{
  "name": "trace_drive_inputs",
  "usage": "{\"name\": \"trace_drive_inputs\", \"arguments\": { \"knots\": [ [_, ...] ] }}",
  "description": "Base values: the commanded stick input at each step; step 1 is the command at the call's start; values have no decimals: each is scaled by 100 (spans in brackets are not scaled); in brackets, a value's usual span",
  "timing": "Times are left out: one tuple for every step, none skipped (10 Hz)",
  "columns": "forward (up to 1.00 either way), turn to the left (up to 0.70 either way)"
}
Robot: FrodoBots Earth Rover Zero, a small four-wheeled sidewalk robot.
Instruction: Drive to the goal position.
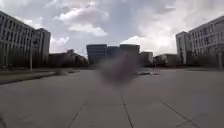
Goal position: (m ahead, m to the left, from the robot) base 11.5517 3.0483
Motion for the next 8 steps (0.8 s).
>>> {"name": "trace_drive_inputs", "arguments": {
  "knots": [
    [70,0],
    [70,0],
    [70,0],
    [70,0],
    [70,0],
    [70,0],
    [70,0],
    [70,0]
  ]
}}
